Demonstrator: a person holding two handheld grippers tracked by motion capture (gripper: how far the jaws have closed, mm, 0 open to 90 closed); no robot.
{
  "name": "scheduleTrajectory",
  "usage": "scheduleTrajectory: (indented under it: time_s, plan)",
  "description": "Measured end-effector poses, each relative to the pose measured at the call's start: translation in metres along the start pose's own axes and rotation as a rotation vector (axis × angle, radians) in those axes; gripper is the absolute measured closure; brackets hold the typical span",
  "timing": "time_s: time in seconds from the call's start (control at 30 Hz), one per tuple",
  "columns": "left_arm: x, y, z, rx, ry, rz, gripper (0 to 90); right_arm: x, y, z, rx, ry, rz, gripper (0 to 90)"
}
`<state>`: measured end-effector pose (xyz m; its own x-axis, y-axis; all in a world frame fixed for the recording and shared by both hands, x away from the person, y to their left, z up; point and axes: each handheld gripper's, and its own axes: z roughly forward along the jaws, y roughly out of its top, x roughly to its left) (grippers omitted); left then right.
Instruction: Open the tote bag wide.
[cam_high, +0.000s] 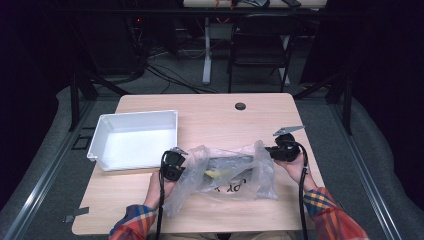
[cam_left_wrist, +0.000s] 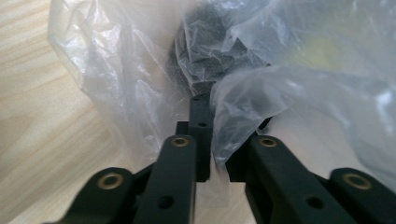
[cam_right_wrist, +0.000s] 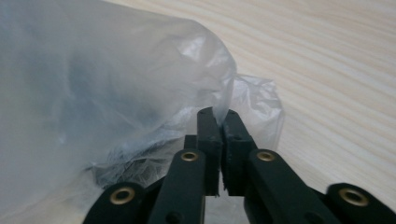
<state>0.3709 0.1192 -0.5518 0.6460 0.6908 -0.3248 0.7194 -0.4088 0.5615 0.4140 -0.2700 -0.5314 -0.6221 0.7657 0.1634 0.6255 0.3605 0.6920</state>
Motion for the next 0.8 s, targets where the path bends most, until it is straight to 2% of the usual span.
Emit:
scheduleTrajectory:
  time_s: [0.1, 0.2, 0.33, 0.4, 0.47, 0.6, 0.63, 0.77, 0.8]
  plan:
    - [0.0, -0.002, -0.001, 0.014, 0.014, -0.012, 89.6, -0.004, -0.003, 0.003, 0.015, -0.078, 0.039, 90.0]
    - [0.0, -0.005, -0.002, 0.044, 0.033, -0.01, 90.0, -0.008, -0.008, 0.013, 0.052, -0.15, 0.053, 90.0]
    - [0.005, -0.011, -0.005, 0.081, 0.062, -0.036, 90.0, -0.012, -0.012, 0.019, 0.117, -0.24, 0.051, 90.0]
    - [0.007, -0.014, -0.006, 0.109, 0.089, -0.033, 90.0, -0.015, -0.012, 0.018, 0.147, -0.253, 0.049, 90.0]
    - [0.008, -0.016, -0.006, 0.127, 0.089, -0.04, 90.0, -0.016, -0.014, 0.02, 0.151, -0.265, 0.056, 90.0]
    - [0.004, -0.016, -0.004, 0.163, 0.12, -0.007, 90.0, -0.013, -0.014, 0.024, 0.189, -0.298, 0.039, 90.0]
    - [0.003, -0.016, -0.005, 0.164, 0.122, -0.009, 90.0, -0.013, -0.014, 0.024, 0.192, -0.303, 0.035, 90.0]
    - [0.003, -0.018, -0.007, 0.172, 0.109, 0.012, 89.3, -0.015, -0.015, 0.02, 0.218, -0.272, 0.035, 90.0]
    - [0.003, -0.018, -0.01, 0.166, 0.104, 0.008, 86.1, -0.015, -0.016, 0.018, 0.204, -0.262, 0.037, 88.2]
